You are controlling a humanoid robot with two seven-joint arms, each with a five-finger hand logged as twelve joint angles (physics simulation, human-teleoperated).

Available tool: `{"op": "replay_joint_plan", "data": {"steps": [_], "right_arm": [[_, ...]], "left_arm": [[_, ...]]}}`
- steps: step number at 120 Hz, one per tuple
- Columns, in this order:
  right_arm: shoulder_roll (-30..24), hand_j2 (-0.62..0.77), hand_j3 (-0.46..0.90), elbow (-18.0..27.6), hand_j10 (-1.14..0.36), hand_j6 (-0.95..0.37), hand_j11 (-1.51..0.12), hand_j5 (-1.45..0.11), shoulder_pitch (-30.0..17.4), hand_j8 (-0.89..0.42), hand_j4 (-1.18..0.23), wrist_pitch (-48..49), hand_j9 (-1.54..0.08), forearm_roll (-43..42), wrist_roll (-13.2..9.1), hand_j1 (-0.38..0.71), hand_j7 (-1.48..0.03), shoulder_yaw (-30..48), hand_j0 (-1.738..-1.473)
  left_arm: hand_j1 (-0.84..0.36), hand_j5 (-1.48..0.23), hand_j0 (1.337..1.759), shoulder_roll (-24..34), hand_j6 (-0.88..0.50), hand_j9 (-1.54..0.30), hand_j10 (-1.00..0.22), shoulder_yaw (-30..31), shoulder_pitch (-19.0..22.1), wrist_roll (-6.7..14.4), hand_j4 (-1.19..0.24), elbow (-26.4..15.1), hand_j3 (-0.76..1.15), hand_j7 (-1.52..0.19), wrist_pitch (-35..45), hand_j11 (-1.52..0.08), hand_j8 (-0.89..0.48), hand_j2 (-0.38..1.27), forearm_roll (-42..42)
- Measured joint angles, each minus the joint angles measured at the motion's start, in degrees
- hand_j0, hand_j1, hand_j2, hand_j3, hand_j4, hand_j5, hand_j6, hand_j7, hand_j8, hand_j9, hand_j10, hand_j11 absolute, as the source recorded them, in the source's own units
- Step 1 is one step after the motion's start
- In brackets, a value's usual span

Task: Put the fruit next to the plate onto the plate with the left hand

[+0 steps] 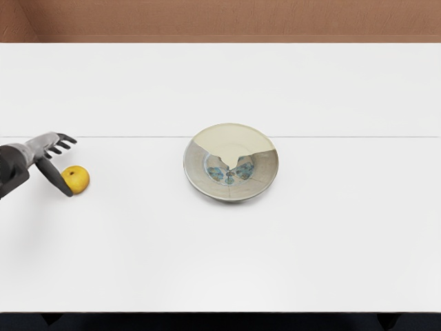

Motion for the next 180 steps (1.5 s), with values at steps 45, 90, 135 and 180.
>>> {"op": "replay_joint_plan", "data": {"steps": [45,90,135,180], "right_arm": [[0.0,0.00,0.00,0.0,0.00,0.00,0.00,0.00,0.0,0.00,0.00,0.0,0.00,0.0,0.0,-0.35,0.00,0.0,-1.658],[0.0,0.00,0.00,0.0,0.00,0.00,0.00,0.00,0.0,0.00,0.00,0.0,0.00,0.0,0.0,-0.35,0.00,0.0,-1.658],[0.0,0.00,0.00,0.0,0.00,0.00,0.00,0.00,0.0,0.00,0.00,0.0,0.00,0.0,0.0,-0.35,0.00,0.0,-1.658],[0.0,0.00,0.00,0.0,0.00,0.00,0.00,0.00,0.0,0.00,0.00,0.0,0.00,0.0,0.0,-0.35,0.00,0.0,-1.658]], "left_arm": [[0.04,-0.35,1.658,-3.1,-0.27,-0.35,-0.27,1.7,-2.8,2.6,-0.27,-0.1,0.00,-0.35,-0.4,-0.35,-0.27,0.07,1.4],[-0.15,-0.57,1.658,-3.1,-0.44,-0.57,-0.43,3.2,-4.4,4.5,-0.43,0.0,0.00,-0.57,-0.7,-0.57,-0.44,0.12,1.4],[-0.21,-0.63,1.658,-4.6,-0.46,-0.63,-0.49,3.8,-5.8,5.3,-0.49,0.2,0.00,-0.64,-2.3,-0.63,-0.49,0.15,1.4],[-0.26,-0.74,1.657,-4.6,-0.45,-0.75,-0.57,3.9,-7.1,5.9,-0.57,0.1,0.00,-0.74,-4.7,-0.75,-0.52,0.31,1.3]]}}
